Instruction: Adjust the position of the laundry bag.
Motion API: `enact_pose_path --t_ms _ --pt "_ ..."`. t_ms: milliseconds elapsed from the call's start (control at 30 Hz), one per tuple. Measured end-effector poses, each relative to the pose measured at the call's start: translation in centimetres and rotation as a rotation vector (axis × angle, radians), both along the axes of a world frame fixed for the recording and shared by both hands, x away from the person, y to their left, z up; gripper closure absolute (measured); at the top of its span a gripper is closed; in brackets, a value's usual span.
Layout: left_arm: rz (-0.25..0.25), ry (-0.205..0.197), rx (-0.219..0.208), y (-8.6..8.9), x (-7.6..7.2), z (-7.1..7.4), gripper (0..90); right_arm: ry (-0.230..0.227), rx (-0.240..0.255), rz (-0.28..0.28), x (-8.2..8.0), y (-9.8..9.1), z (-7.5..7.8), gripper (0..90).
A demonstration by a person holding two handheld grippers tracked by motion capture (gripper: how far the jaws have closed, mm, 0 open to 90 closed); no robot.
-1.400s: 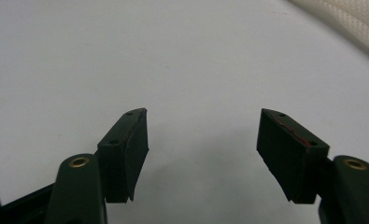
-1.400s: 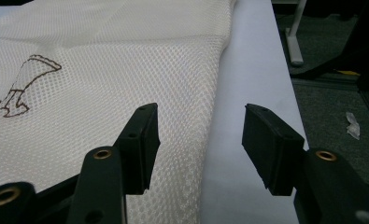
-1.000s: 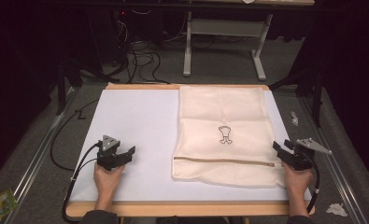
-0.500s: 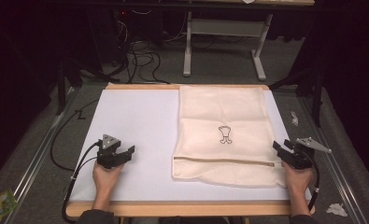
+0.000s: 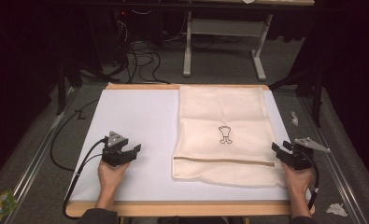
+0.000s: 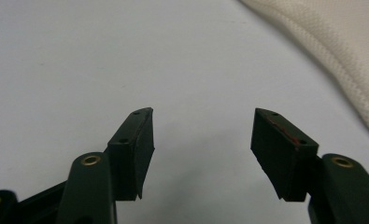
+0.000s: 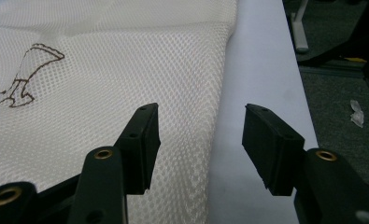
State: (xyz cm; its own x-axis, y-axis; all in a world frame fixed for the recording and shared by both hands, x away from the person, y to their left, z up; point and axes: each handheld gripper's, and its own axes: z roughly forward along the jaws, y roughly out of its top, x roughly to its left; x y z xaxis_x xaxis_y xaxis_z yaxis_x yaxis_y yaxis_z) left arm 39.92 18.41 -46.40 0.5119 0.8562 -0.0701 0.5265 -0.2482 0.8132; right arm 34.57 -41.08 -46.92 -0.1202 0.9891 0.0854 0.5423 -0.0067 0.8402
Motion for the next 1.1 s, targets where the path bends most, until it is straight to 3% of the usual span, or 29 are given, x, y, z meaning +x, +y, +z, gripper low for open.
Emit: enact_pose_path --t_ms 133,200,300,633,1100 --pt "-0.029 0.012 0.002 -1.0 0.1 0.2 40.4 0.013 0.0 -0.001 -0.2 -0.2 0.1 47.0" --pt "-0.04 0.017 -0.018 -1.5 0.1 0.3 40.2 0.014 0.006 -0.002 -0.3 -0.4 0.2 48.2" --pt "-0.062 0.023 -0.004 -2.6 0.2 0.6 40.1 0.019 0.007 0.005 -0.4 -0.3 0.4 48.2" --pt "-0.118 0.06 -0.038 -5.7 0.8 1.6 38.6 0.063 0.007 0.02 -0.2 -0.2 1.2 51.5" --pt "-0.174 0.105 -0.003 -10.2 1.9 2.0 36.7 0.155 -0.001 0.033 0.8 -0.2 1.9 54.5"
